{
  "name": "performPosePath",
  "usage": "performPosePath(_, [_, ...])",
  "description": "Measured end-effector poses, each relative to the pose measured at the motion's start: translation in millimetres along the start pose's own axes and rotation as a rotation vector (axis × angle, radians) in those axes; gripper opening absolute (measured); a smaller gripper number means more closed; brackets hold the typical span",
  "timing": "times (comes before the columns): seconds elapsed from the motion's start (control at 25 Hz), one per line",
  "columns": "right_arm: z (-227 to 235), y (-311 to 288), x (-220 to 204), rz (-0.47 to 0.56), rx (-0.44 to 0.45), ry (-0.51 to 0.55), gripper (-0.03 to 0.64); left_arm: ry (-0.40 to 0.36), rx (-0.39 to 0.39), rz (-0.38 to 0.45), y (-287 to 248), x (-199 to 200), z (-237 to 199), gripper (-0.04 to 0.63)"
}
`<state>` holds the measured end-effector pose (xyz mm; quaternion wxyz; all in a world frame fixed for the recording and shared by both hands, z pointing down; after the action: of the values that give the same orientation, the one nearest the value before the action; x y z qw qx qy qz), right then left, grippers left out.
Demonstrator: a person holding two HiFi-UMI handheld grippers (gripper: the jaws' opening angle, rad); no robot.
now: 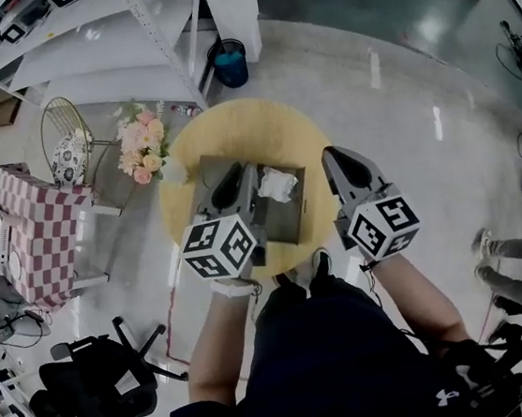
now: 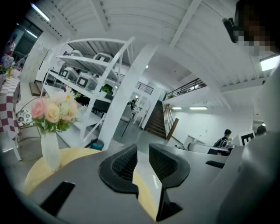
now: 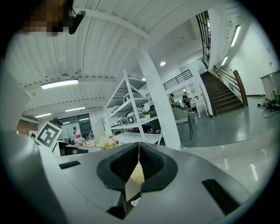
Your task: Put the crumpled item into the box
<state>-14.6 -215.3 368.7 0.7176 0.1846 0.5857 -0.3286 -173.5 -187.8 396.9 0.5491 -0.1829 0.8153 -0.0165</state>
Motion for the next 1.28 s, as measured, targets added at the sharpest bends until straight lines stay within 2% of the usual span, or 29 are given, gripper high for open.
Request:
performPosePath(0.2, [-16.5,2.7,22.7,0.042,0.023,0.017,0.014,-0.028,-0.048,0.121,24.4,43.5,19.4,0.048])
performPosePath(0.32, [-25.2,6.6,35.5,0.074,0.035,0.033,0.014,-0.093,-0.053,0.164,34.9,58.9,29.2,0.031])
performPosePath(0.44, [-32.2,10.4,50.2,0.108,0.049,0.043,0.014,-0.158,-0.061,0.186,42.4,68.7,38.9,0.021])
performPosePath(0.68, [-40.9,13.2,69.5,0.149,0.080,0.076,0.014,-0.168,-0.101,0.234,57.8,86.7,52.8,0.018])
performPosePath(0.92, [-47.5,17.8,86.7,0.175,0.098,0.104,0.014,-0.198,-0.087,0.278,68.7,103.2,58.4,0.018])
performPosePath(1.28, [-61.7,10.6,107.1,0.219,0.142,0.149,0.014,-0.351,-0.084,0.326,68.5,119.7,75.5,0.018])
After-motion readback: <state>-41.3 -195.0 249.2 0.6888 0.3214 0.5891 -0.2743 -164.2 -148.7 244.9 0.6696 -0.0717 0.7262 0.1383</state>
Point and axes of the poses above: the fingertips, and each gripper's own axes: y backward along the fingers, z to its right, x out of its top, the point moved 1 cm from there along y, backward along the fingers
